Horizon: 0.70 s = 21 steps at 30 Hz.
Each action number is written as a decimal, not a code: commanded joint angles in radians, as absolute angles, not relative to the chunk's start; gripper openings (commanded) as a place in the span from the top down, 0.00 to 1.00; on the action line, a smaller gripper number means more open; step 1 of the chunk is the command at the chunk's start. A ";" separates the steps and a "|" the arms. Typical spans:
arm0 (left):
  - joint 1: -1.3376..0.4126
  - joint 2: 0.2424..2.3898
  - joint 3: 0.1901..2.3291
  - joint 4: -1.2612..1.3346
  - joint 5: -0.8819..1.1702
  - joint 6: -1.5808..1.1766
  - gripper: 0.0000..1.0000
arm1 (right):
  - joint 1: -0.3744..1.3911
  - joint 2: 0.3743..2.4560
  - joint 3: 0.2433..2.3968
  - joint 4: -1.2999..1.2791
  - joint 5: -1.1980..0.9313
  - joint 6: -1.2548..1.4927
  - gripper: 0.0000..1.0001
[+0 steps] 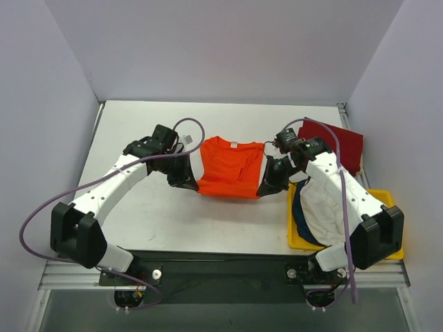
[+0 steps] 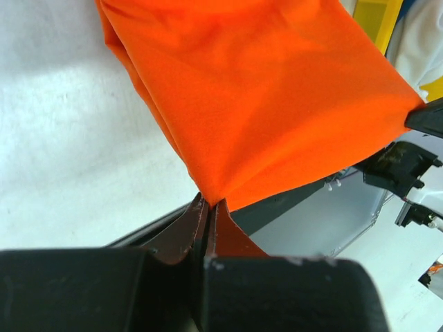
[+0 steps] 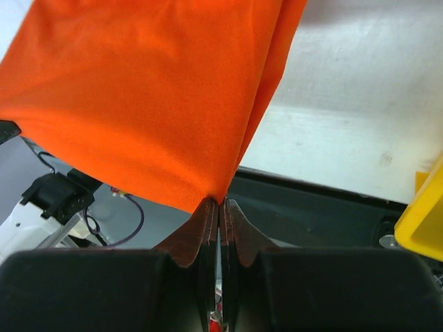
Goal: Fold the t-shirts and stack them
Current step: Fold the long partially folded tshirt into a neat square
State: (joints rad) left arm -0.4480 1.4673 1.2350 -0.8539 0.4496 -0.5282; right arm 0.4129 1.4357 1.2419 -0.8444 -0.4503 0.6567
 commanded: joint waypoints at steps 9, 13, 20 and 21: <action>-0.443 1.328 1.310 -1.066 0.439 -0.512 1.00 | 0.446 1.308 1.282 -1.003 -0.396 0.764 1.00; -0.431 1.382 1.331 -1.037 0.446 -0.497 1.00 | 0.443 1.356 1.331 -1.002 -0.359 0.750 1.00; -0.408 1.500 1.391 -0.922 0.506 -0.512 1.00 | 0.419 1.469 1.459 -1.000 -0.316 0.720 1.00; -0.403 1.515 1.402 -0.904 0.512 -0.514 1.00 | 0.414 1.494 1.482 -1.000 -0.313 0.712 1.00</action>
